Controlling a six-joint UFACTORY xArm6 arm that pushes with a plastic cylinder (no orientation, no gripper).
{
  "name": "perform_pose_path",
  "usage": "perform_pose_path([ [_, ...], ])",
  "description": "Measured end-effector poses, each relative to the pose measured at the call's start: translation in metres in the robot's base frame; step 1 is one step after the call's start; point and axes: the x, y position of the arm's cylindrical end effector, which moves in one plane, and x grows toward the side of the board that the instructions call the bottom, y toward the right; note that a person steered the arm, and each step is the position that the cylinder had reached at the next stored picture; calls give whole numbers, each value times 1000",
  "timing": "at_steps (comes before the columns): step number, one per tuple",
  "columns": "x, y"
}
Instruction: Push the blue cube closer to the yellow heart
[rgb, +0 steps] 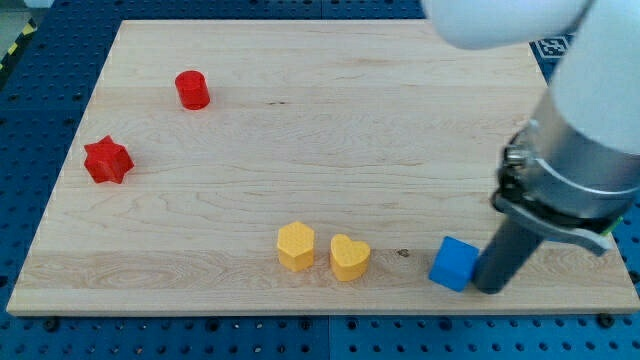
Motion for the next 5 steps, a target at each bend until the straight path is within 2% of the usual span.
perform_pose_path([
  [1,0,-10],
  [3,-8,20],
  [5,-10,-16],
])
